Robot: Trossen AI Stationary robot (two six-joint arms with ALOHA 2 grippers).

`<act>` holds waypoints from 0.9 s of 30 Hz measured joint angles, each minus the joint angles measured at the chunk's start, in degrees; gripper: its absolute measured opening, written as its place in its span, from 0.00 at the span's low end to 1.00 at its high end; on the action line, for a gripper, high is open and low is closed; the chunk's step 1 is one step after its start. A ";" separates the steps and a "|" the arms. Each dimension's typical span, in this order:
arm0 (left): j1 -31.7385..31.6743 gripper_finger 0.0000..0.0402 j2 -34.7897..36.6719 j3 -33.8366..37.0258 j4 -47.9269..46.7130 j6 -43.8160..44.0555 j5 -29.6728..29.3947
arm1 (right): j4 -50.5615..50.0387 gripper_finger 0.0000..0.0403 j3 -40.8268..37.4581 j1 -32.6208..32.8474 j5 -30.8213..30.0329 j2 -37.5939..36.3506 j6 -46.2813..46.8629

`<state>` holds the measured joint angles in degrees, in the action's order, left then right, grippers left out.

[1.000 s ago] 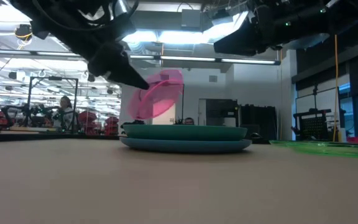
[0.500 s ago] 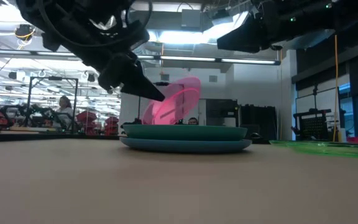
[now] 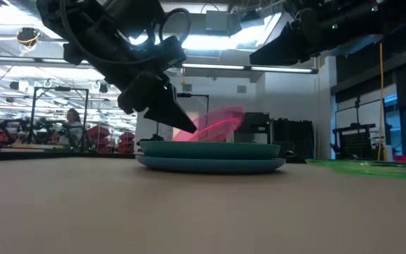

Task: Stack plastic plates
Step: Stack the pink plate on top the light green plate, then stack the light green plate on top of the pink plate

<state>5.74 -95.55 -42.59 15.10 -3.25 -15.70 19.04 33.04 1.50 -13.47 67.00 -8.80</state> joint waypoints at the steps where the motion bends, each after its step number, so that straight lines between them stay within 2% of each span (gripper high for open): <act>1: 0.01 0.06 0.00 0.00 -0.13 0.13 0.00 | 0.13 0.47 0.00 0.00 0.04 0.00 0.02; 7: 0.07 0.21 0.17 0.00 -1.32 0.60 -0.17 | 0.37 0.47 0.00 0.00 0.46 0.00 0.16; 12: 0.07 0.30 3.91 0.04 -5.96 2.80 0.28 | 0.40 0.47 0.00 0.00 0.44 0.02 0.16; 16: 0.34 0.32 7.83 0.07 -11.10 4.14 0.05 | 0.39 0.47 0.00 0.00 0.45 0.02 0.16; 20: 1.82 0.32 11.02 0.96 -11.54 4.44 -3.18 | 0.22 0.47 0.00 0.00 0.44 0.04 0.17; 27: 3.48 0.32 15.34 6.99 -2.79 3.87 -4.29 | -1.26 0.47 0.00 0.02 0.34 0.04 0.20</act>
<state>9.22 -80.20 -35.60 12.30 0.62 -19.99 17.78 33.04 1.52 -13.14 67.05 -8.60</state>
